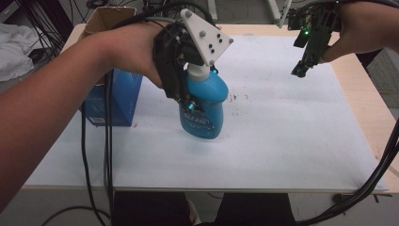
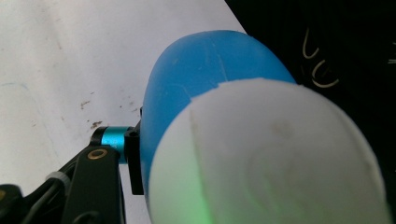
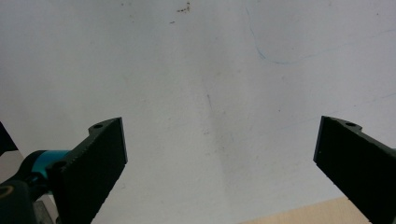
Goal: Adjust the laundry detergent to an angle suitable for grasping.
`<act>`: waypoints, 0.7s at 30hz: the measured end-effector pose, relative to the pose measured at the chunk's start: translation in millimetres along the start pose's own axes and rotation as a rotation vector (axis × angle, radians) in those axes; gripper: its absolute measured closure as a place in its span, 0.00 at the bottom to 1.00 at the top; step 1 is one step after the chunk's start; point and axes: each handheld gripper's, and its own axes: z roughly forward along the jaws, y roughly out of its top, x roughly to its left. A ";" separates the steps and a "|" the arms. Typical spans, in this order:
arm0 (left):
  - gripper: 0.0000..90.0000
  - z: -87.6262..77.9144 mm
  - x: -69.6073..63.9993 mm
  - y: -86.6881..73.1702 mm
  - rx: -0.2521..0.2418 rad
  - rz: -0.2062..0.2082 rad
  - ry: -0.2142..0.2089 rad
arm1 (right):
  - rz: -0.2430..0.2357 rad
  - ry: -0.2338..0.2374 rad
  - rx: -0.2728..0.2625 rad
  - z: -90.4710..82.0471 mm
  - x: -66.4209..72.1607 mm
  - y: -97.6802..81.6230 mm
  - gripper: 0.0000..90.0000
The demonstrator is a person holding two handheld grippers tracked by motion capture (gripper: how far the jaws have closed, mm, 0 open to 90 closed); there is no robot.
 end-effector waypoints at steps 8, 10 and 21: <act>0.44 12.6 -0.5 -7.3 0.003 0.028 -0.023 | 0.004 0.002 0.001 2.5 -1.5 -5.4 0.02; 0.44 14.6 -0.3 -9.7 0.006 0.035 -0.018 | 0.007 0.001 -0.009 2.3 -2.1 -6.9 0.02; 0.44 22.2 1.2 -16.0 0.014 0.062 -0.030 | 0.017 0.000 -0.011 3.5 -6.1 -12.8 0.02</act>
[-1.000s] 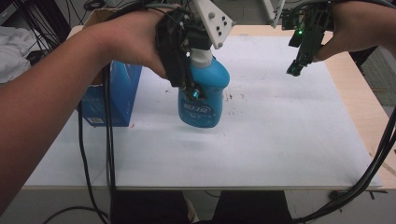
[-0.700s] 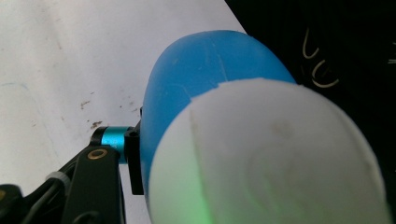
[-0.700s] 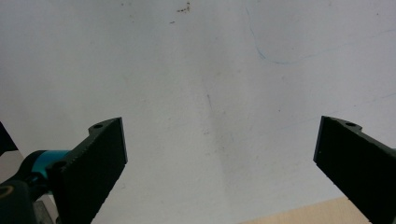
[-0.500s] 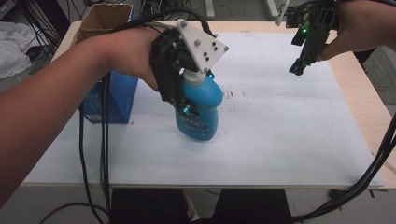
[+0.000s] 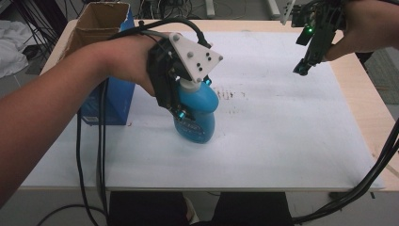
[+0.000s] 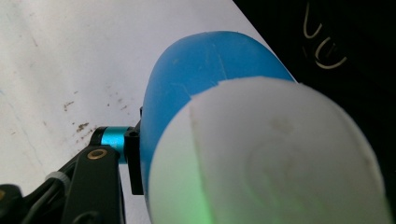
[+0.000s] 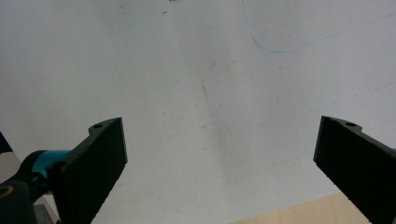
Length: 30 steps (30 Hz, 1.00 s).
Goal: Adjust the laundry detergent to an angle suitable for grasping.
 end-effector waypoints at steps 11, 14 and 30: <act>0.44 11.1 -4.8 -5.3 -0.002 0.009 -0.019 | -0.004 0.005 0.003 3.4 -2.3 -0.6 0.02; 0.44 11.6 -6.6 -4.7 -0.004 0.018 -0.017 | -0.001 0.006 0.005 3.7 -1.8 0.4 0.02; 0.38 11.6 -6.4 -3.7 -0.014 -0.049 -0.021 | 0.007 0.007 0.007 4.4 -2.8 0.0 0.02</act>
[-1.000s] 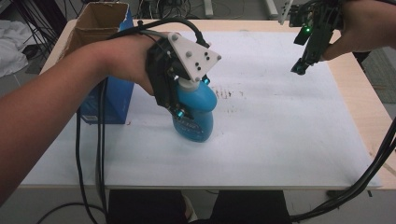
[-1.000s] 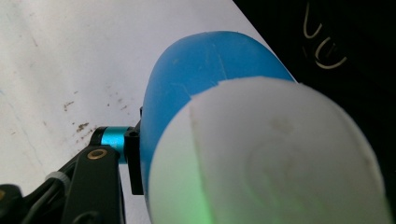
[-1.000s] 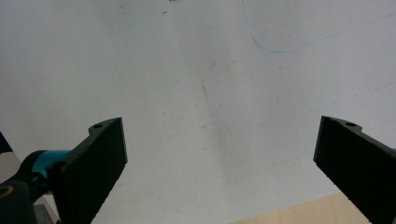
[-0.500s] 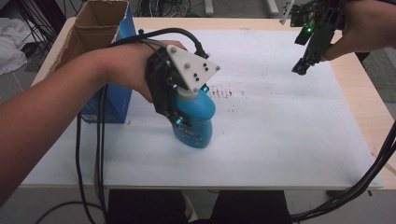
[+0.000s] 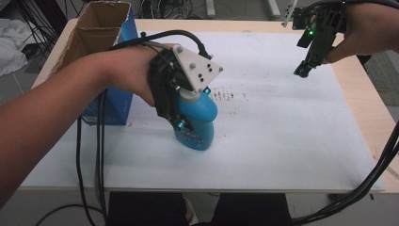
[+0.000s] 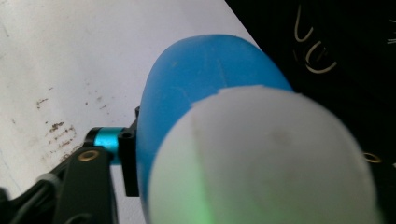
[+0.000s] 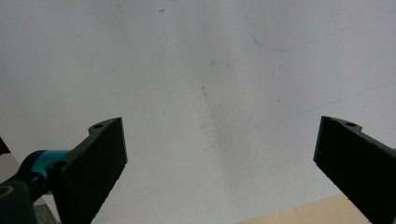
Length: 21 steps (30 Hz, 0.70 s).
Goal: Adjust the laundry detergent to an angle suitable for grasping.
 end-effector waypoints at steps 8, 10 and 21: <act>0.31 -4.9 -2.0 1.4 0.001 -0.027 0.005 | 0.003 -0.001 -0.005 0.1 1.2 2.0 0.02; 0.31 -7.2 -2.3 0.9 -0.001 -0.033 0.013 | -0.009 -0.002 -0.003 -0.2 0.8 2.6 0.02; 0.21 -23.4 -3.6 0.1 0.032 -0.111 0.068 | -0.018 -0.001 -0.010 -1.6 2.1 4.1 0.02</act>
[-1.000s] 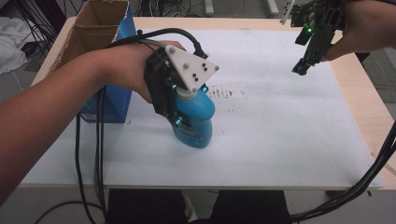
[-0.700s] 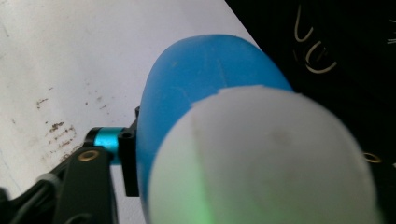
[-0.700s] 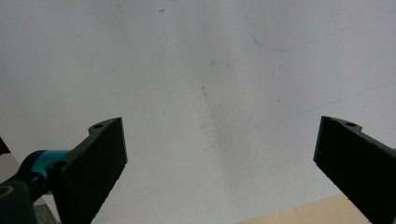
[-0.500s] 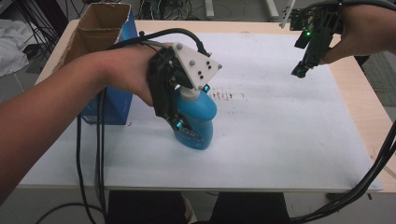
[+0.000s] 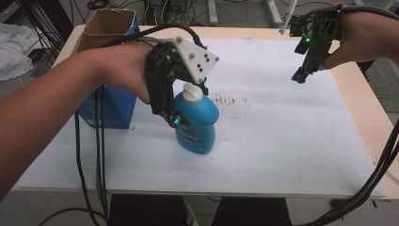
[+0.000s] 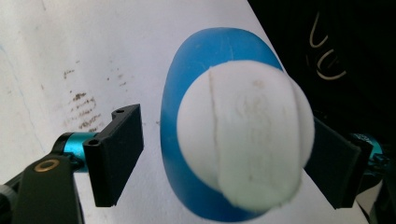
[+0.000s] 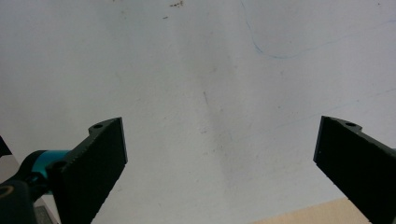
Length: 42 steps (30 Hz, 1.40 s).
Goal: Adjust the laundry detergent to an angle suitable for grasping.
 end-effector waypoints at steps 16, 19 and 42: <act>0.10 -29.8 -1.4 -6.4 0.186 -0.144 0.040 | -0.003 0.005 -0.010 -0.7 1.1 3.7 0.02; 0.06 -34.3 1.4 -11.7 0.222 -0.183 0.050 | -0.011 0.005 -0.004 0.1 2.5 4.1 0.02; 0.02 -70.2 19.1 -12.6 0.384 -0.364 0.056 | -0.045 0.010 -0.019 -9.3 1.4 4.7 0.02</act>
